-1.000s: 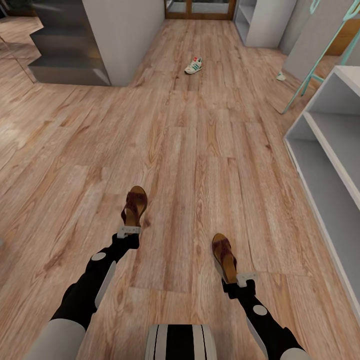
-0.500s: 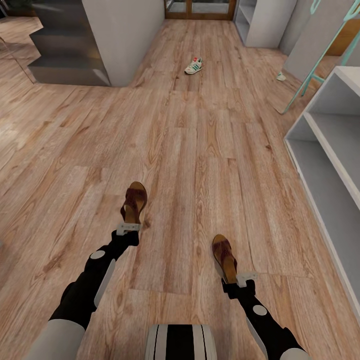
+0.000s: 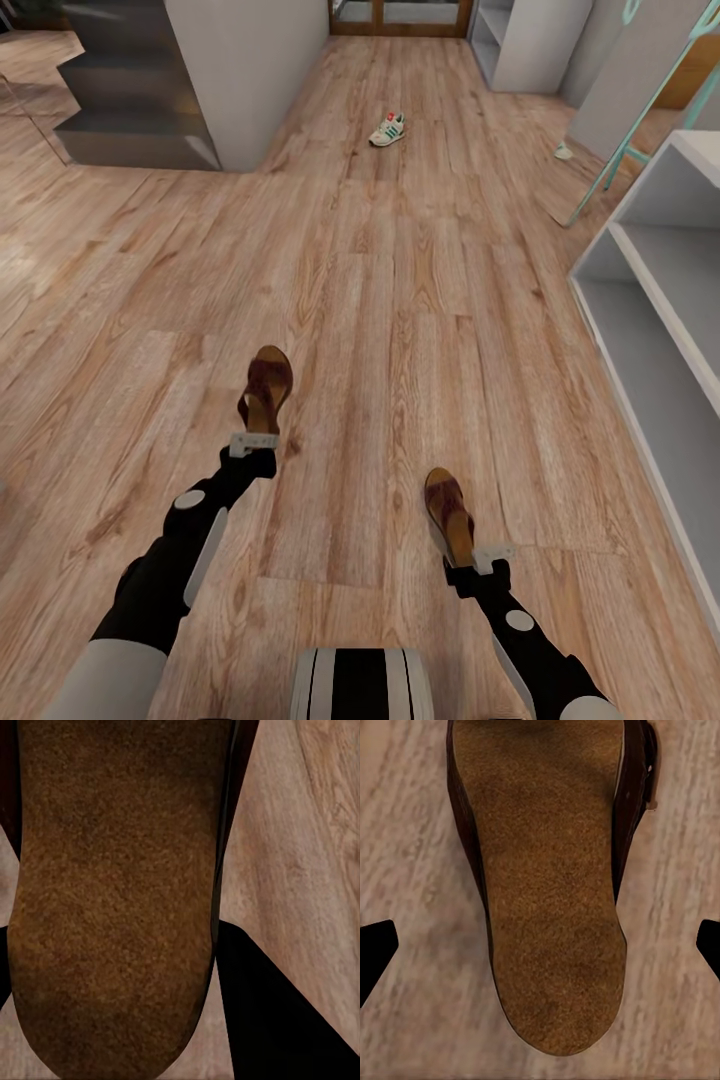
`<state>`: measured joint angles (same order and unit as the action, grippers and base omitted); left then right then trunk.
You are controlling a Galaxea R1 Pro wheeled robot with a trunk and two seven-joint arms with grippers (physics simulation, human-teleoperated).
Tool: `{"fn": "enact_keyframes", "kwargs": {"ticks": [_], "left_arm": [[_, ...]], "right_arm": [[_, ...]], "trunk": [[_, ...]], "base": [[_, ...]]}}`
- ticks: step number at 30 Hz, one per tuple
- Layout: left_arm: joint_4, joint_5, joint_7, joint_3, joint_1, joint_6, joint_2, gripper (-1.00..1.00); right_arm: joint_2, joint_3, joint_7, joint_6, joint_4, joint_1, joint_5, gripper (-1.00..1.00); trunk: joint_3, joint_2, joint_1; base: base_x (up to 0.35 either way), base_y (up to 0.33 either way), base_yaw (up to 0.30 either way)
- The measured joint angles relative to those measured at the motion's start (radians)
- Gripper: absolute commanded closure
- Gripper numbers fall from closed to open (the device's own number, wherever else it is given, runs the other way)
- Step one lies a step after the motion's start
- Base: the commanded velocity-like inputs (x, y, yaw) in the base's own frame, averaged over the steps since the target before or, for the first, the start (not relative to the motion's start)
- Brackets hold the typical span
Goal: Pick up the two gym shoes and the two sandals from the corridor floor and place them onto the hallstand (shoe rack) in the corridor, making sure they are on the rack and not on the floor. Arrange them so the two gym shoes are next to each other and the two sandals are next to each other.
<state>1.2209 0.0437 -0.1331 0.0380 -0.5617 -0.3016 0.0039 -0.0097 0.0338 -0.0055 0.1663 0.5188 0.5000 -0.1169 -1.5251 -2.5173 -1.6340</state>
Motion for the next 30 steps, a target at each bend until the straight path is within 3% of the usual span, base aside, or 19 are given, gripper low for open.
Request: {"fn": "enact_keyframes", "kwargs": {"ticks": [12, 25, 30], "left_arm": [[0.011, 0.001, -0.001, 0.016, 0.001, -0.004, 0.000, 1.00], [0.012, 0.001, -0.001, 0.021, 0.000, -0.004, 0.000, 1.00], [0.011, 0.002, -0.001, 0.020, 0.001, -0.004, 0.000, 1.00]], "right_arm": [[0.001, 0.000, 0.000, -0.001, 0.000, 0.000, 0.001, -1.00], [0.001, -0.001, 0.000, -0.001, 0.000, 0.000, 0.001, -1.00], [0.001, -0.001, 0.000, 0.000, 0.001, 0.000, 0.001, -1.00]], "trunk": [[-0.059, -0.003, -0.005], [-0.066, -0.003, -0.005], [-0.087, -0.004, -0.008]], "base": [[0.000, 0.000, 0.000], [0.000, 0.000, -0.047], [0.000, 0.000, -0.028]]}}
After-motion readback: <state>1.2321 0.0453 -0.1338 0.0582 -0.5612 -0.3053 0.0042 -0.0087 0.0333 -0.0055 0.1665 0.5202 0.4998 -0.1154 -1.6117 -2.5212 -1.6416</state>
